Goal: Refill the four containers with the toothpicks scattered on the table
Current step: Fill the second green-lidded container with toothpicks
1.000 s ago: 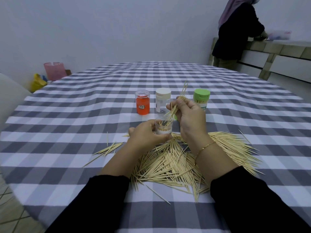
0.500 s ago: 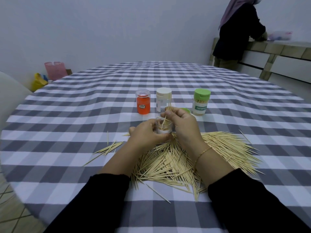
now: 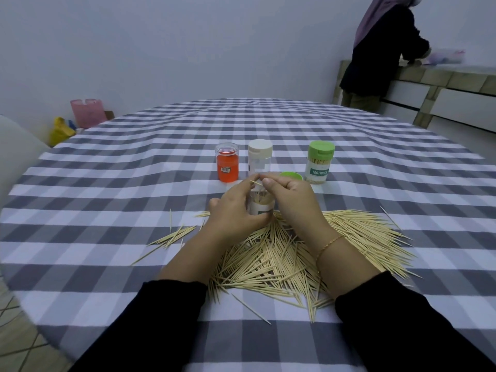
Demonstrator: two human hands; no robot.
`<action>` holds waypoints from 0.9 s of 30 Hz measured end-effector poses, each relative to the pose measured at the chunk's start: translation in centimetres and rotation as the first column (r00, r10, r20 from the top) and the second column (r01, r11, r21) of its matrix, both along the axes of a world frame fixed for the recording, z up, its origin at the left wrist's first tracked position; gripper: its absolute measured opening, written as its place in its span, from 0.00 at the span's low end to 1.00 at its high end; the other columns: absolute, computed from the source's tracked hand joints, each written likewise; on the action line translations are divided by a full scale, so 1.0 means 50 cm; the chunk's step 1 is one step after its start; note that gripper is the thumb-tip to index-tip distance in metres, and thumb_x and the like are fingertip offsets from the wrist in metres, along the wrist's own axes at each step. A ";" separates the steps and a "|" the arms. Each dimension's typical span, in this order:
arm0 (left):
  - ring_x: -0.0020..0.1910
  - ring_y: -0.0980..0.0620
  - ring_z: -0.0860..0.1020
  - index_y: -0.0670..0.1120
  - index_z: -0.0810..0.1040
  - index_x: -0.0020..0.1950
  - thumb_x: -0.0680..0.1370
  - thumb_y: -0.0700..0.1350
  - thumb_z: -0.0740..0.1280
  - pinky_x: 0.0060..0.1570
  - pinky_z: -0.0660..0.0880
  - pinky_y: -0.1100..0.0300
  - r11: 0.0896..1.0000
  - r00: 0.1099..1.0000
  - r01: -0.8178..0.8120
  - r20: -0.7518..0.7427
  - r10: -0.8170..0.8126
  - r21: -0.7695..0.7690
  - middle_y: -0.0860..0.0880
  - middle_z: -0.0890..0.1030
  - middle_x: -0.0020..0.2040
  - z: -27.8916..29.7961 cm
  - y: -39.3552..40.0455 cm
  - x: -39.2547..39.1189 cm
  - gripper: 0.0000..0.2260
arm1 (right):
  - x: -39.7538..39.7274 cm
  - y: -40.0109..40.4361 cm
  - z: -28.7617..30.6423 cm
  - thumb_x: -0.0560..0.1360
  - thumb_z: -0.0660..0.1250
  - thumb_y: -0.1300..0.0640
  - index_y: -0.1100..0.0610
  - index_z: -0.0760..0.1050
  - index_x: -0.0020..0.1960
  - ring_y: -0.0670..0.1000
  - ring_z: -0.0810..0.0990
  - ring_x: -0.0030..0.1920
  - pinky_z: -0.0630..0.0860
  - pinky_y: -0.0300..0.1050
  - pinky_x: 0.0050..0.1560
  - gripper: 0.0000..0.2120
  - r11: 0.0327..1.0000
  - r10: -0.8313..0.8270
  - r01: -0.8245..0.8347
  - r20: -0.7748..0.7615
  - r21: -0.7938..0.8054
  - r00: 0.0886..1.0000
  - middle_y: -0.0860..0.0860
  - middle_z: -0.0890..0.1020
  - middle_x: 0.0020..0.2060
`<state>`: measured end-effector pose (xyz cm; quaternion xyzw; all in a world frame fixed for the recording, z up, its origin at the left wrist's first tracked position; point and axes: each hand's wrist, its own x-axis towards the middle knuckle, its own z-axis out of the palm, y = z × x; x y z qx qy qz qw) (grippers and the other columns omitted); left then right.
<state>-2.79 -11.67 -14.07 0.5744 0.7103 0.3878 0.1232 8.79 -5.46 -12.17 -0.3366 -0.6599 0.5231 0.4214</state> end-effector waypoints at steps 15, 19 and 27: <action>0.65 0.54 0.72 0.60 0.58 0.76 0.73 0.54 0.73 0.64 0.59 0.52 0.999 1.000 -0.011 0.021 0.012 -0.035 0.57 0.76 0.66 0.001 -0.002 0.000 0.36 | 0.016 0.009 0.015 0.79 0.62 0.55 0.55 0.78 0.59 0.38 0.76 0.46 0.72 0.29 0.44 0.11 0.990 -0.126 0.122 0.055 0.066 0.991 0.45 0.80 0.47; 0.66 0.54 0.71 0.59 0.57 0.77 0.73 0.55 0.72 0.59 0.56 0.55 0.998 0.999 -0.038 -0.011 0.038 -0.044 0.57 0.75 0.67 0.001 0.000 0.001 0.37 | 0.020 0.015 0.021 0.80 0.60 0.56 0.56 0.78 0.59 0.41 0.74 0.41 0.71 0.35 0.40 0.11 0.989 -0.150 0.147 0.129 0.033 0.980 0.43 0.78 0.40; 0.66 0.52 0.72 0.58 0.58 0.77 0.70 0.53 0.76 0.68 0.65 0.44 0.998 0.997 -0.033 0.074 0.037 -0.056 0.55 0.75 0.67 0.004 0.002 -0.006 0.40 | 0.075 0.043 0.031 0.78 0.57 0.59 0.49 0.72 0.67 0.57 0.72 0.61 0.70 0.54 0.63 0.19 0.938 -0.184 -0.251 0.956 0.241 0.230 0.53 0.75 0.63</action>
